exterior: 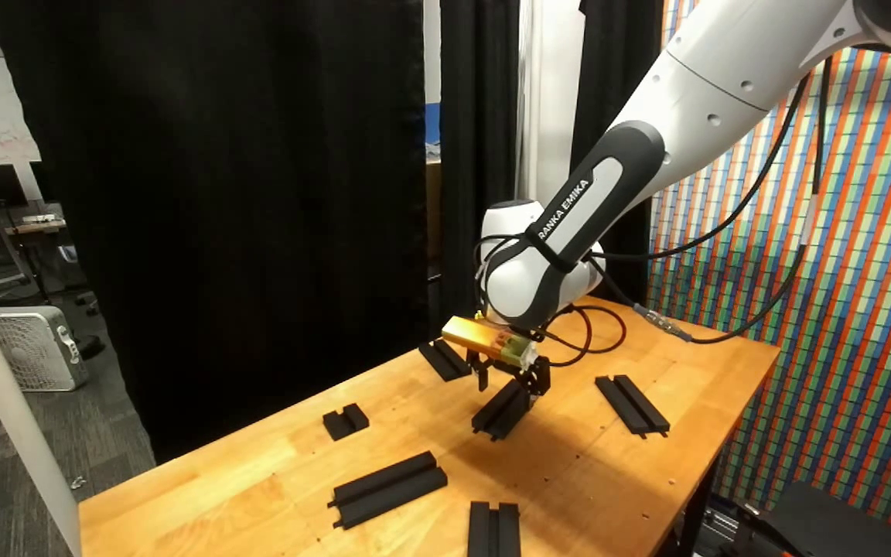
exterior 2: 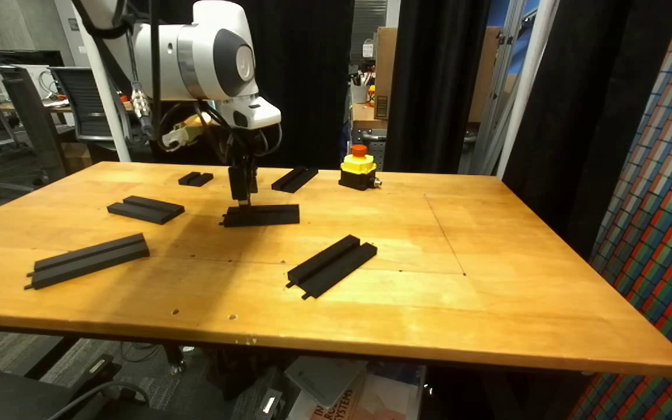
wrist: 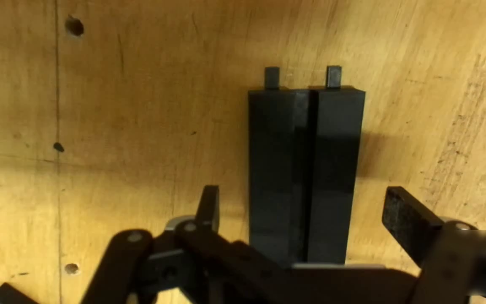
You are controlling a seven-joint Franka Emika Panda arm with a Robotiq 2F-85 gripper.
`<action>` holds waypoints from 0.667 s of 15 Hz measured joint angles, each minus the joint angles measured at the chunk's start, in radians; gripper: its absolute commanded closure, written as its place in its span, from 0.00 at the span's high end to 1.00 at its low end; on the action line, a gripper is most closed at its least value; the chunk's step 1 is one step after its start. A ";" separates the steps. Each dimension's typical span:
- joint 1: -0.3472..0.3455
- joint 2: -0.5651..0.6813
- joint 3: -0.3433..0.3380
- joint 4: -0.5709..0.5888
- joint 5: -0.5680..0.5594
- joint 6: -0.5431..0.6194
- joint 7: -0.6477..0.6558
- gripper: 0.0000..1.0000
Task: Connect four black pieces together
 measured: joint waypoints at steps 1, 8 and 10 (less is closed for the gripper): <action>0.000 0.009 -0.001 0.007 -0.001 0.000 -0.010 1.00; 0.000 0.066 -0.010 0.049 0.000 0.000 -0.076 1.00; 0.000 0.078 -0.013 0.056 0.004 0.000 -0.089 1.00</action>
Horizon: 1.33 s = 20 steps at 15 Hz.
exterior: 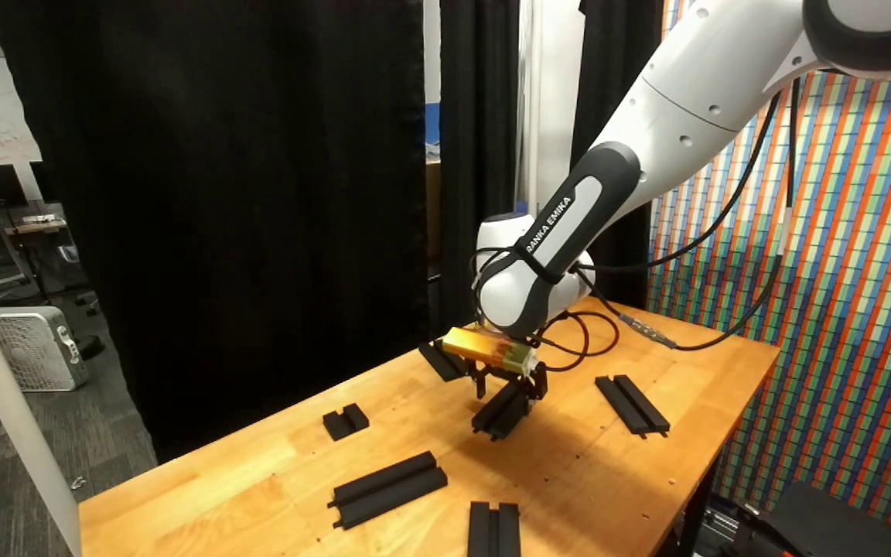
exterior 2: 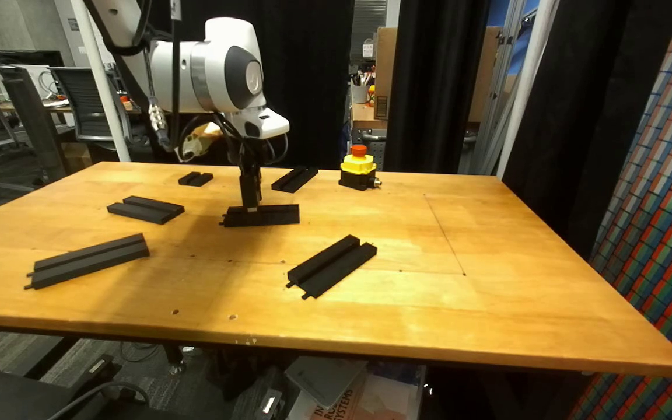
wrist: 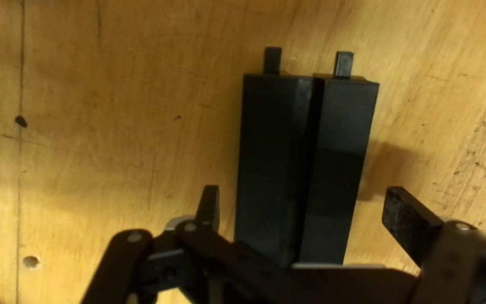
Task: Connect four black pieces together
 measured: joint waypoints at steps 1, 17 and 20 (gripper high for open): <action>0.000 0.005 -0.001 0.002 0.003 0.000 -0.006 1.00; -0.036 0.032 -0.066 0.023 0.026 0.007 -0.135 0.46; -0.087 0.032 -0.097 0.036 0.028 0.003 -0.222 0.46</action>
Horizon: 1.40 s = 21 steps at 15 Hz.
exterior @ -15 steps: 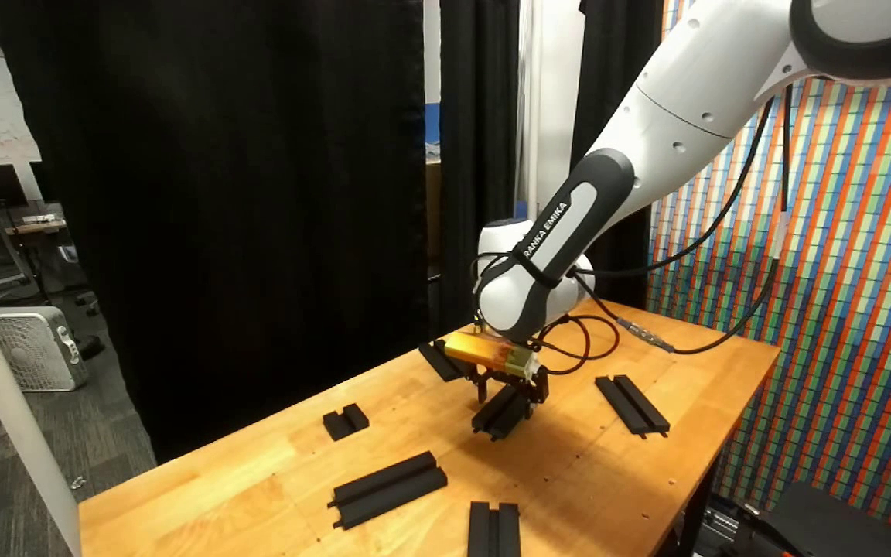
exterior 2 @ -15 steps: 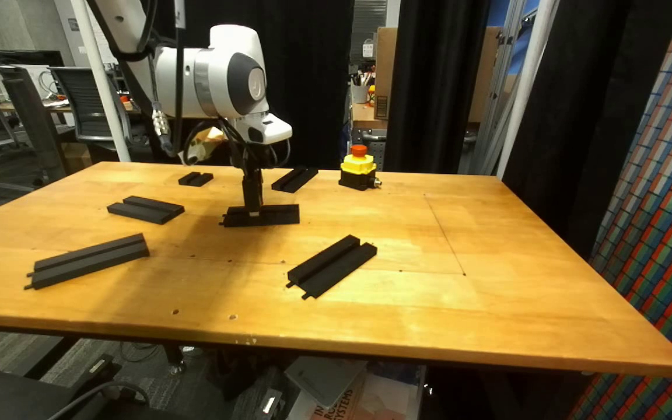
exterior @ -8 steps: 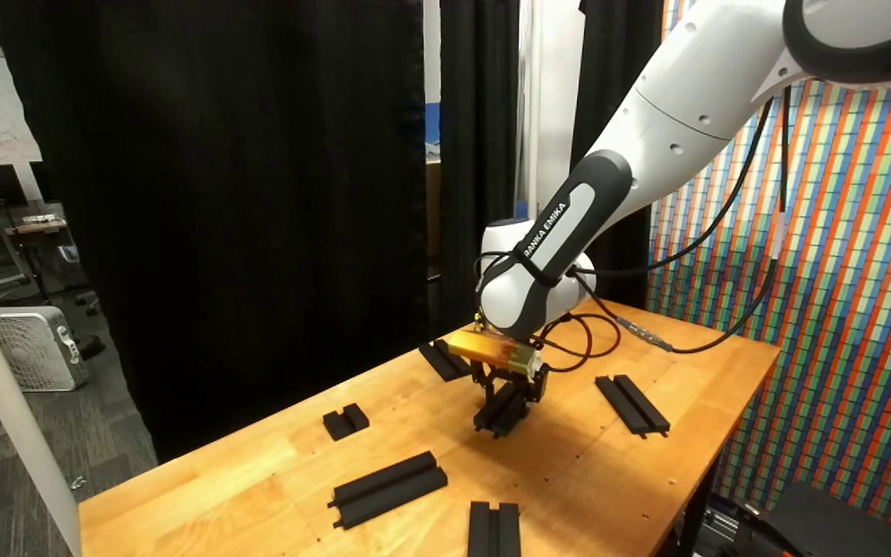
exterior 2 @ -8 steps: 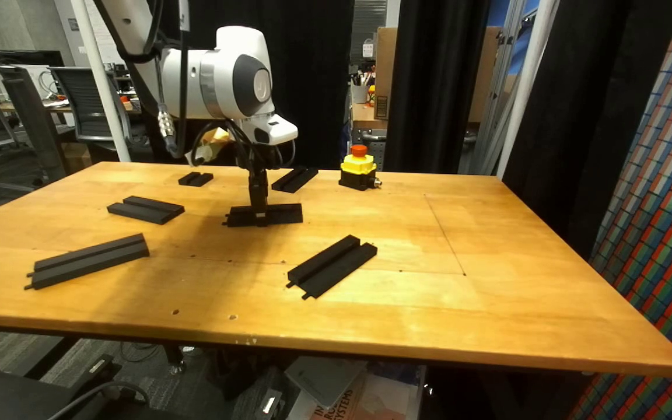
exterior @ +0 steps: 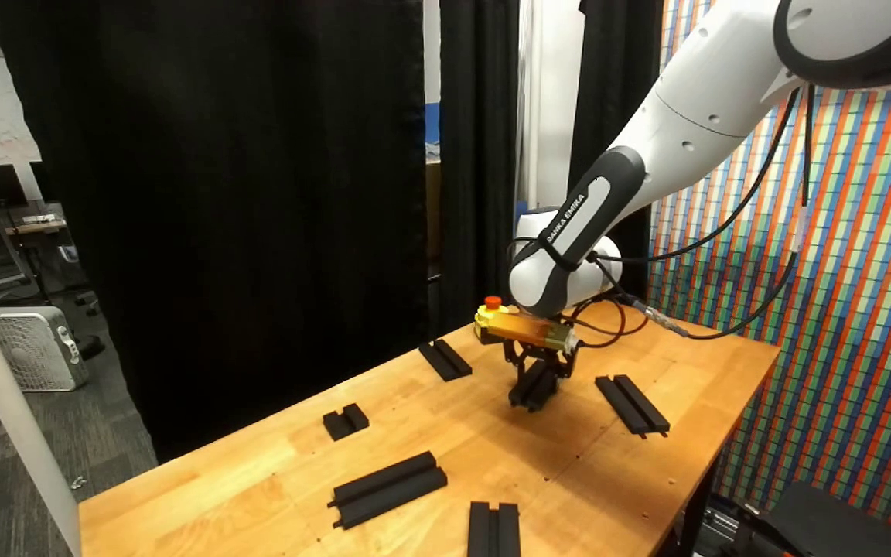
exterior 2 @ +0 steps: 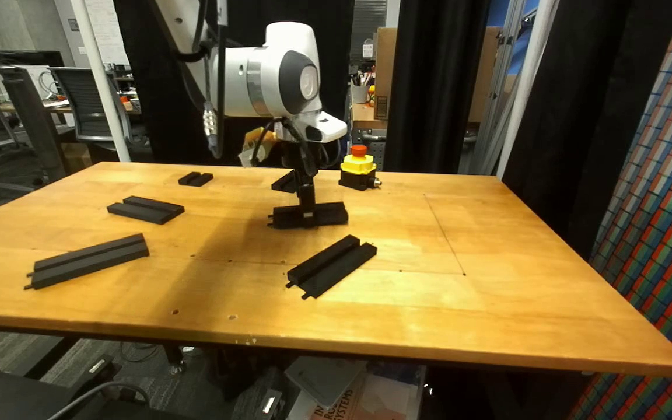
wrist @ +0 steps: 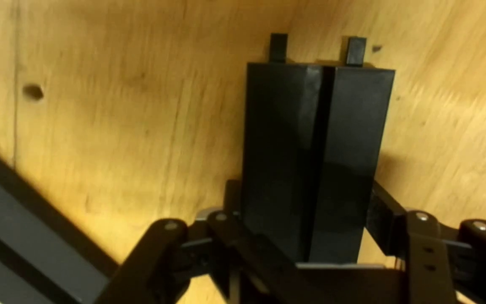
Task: Connect four black pieces together
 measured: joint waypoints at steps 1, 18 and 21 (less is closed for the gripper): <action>-0.020 0.001 -0.009 0.008 0.006 -0.003 -0.035 0.46; -0.148 0.136 -0.043 0.218 0.152 -0.119 -0.370 0.46; -0.148 0.145 -0.053 0.233 0.152 -0.120 -0.370 0.46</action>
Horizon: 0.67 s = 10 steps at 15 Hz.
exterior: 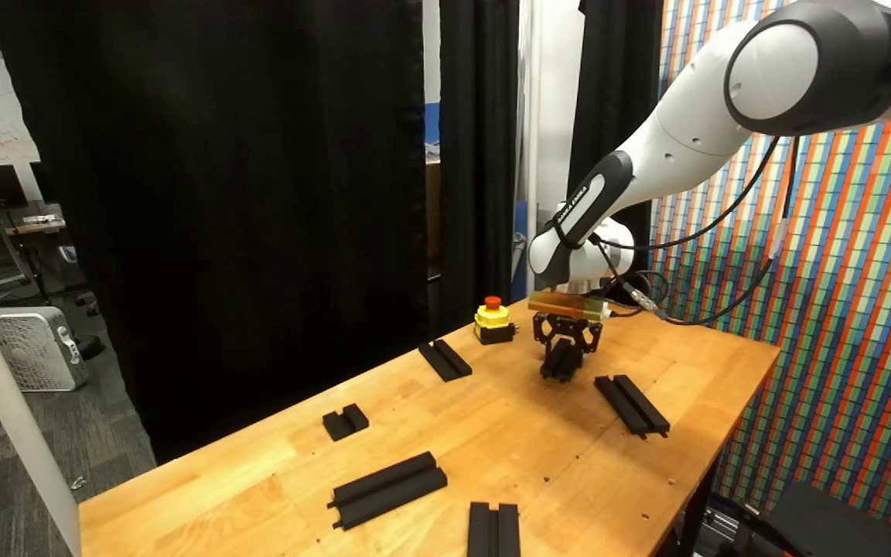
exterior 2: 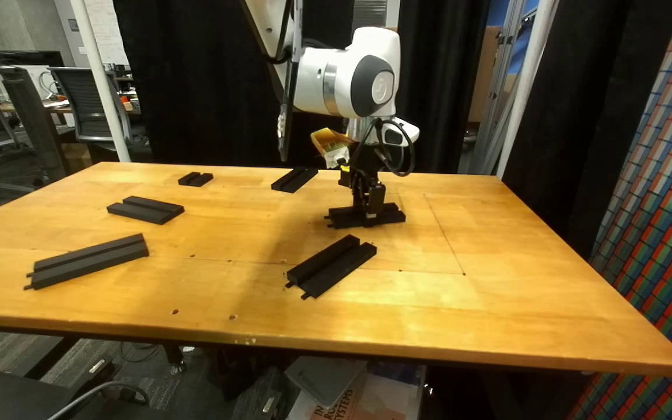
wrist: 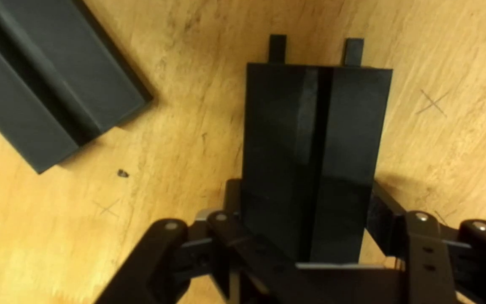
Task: Connect four black pieces together
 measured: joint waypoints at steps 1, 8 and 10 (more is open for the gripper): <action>0.000 0.003 -0.005 0.004 0.000 0.000 0.000 0.46; -0.002 0.015 -0.035 0.028 0.000 -0.010 0.000 1.00; -0.001 0.013 -0.034 0.032 0.000 -0.020 -0.002 1.00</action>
